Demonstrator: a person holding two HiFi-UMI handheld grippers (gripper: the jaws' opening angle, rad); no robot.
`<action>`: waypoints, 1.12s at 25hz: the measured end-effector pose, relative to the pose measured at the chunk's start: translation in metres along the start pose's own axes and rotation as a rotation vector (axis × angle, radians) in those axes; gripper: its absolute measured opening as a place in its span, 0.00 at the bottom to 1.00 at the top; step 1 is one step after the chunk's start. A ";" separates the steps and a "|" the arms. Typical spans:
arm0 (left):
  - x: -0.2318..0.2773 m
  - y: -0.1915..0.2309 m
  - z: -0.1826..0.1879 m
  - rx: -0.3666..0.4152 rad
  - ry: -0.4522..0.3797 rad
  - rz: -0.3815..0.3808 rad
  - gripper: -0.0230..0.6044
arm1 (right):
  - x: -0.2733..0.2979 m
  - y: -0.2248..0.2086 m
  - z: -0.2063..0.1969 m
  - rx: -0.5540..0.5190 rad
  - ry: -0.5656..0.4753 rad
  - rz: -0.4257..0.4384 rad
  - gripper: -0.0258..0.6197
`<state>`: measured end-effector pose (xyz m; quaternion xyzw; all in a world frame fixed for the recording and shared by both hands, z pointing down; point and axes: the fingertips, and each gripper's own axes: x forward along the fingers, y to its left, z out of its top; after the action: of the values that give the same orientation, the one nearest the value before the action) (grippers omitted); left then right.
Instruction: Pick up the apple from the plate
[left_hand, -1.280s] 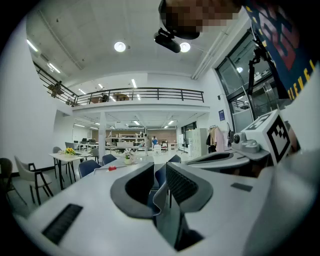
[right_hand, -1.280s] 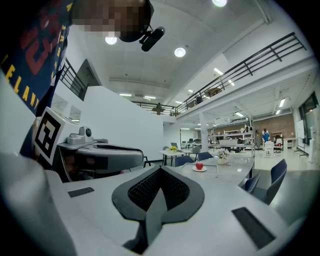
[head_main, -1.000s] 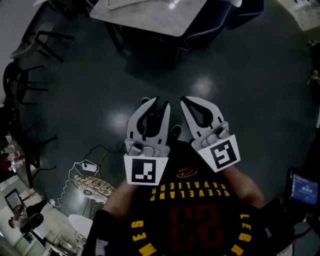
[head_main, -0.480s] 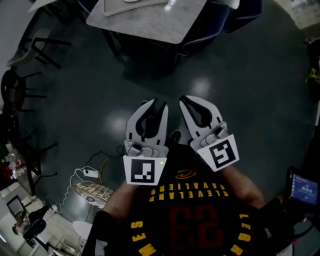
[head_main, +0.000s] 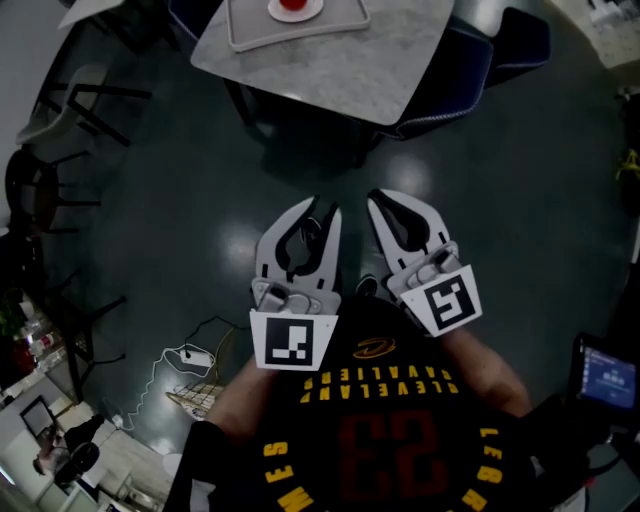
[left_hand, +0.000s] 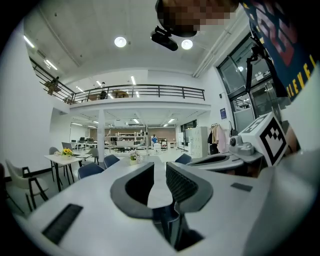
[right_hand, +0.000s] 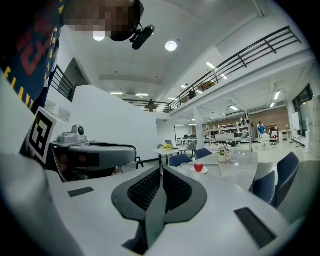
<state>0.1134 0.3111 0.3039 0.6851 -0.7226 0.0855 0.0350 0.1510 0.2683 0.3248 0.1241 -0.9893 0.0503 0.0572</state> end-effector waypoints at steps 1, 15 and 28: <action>0.002 0.012 0.002 0.005 -0.002 -0.001 0.16 | 0.011 0.001 0.005 -0.004 -0.001 -0.001 0.05; 0.049 0.124 0.000 -0.013 -0.005 -0.004 0.16 | 0.127 -0.011 0.017 -0.009 0.029 0.000 0.05; 0.118 0.136 0.001 -0.038 0.044 0.049 0.16 | 0.157 -0.075 0.019 0.025 0.015 0.039 0.05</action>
<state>-0.0291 0.2012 0.3126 0.6642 -0.7399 0.0874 0.0617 0.0169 0.1561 0.3326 0.1049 -0.9904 0.0645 0.0621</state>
